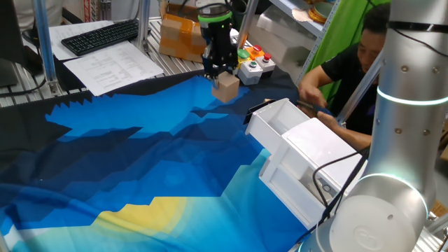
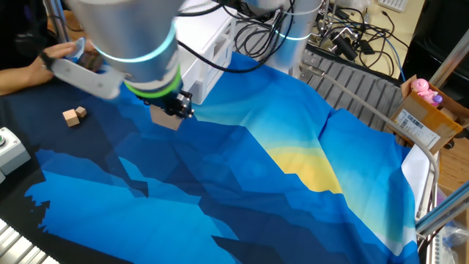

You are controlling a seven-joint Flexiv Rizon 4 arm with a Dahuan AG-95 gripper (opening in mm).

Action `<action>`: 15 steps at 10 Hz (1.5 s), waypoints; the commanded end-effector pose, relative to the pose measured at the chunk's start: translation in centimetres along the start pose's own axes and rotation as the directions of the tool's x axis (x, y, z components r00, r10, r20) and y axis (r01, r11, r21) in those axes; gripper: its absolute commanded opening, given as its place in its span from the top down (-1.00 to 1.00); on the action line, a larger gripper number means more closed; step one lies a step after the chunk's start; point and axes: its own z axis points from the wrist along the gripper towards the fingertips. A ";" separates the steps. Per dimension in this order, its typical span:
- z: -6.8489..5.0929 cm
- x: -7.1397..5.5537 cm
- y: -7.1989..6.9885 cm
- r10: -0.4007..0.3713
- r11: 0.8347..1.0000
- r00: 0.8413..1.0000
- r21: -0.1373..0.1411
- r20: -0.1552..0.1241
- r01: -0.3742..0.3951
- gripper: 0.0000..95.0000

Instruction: Put things in the drawer

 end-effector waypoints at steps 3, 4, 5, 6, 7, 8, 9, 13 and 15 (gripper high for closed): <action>0.2 0.2 0.1 0.312 0.938 0.950 -0.168 0.028 -0.303 1.00; 0.2 0.2 0.1 0.336 0.929 0.941 -0.173 0.034 -0.326 1.00; 0.2 0.2 0.1 0.342 0.928 0.939 -0.167 0.031 -0.333 1.00; 0.2 0.2 0.1 0.323 0.938 0.946 -0.140 0.019 -0.317 1.00; 0.2 0.2 0.1 0.316 0.941 0.949 -0.131 0.013 -0.312 1.00; 0.0 0.7 -0.2 0.286 0.956 0.958 -0.069 0.008 -0.285 1.00; -0.3 2.3 -1.2 0.267 0.963 0.963 -0.032 0.017 -0.267 1.00; -0.1 10.1 -9.0 0.174 0.985 0.985 -0.001 -0.017 -0.174 1.00; 1.1 12.1 -9.1 0.149 0.987 0.989 0.066 -0.014 -0.147 1.00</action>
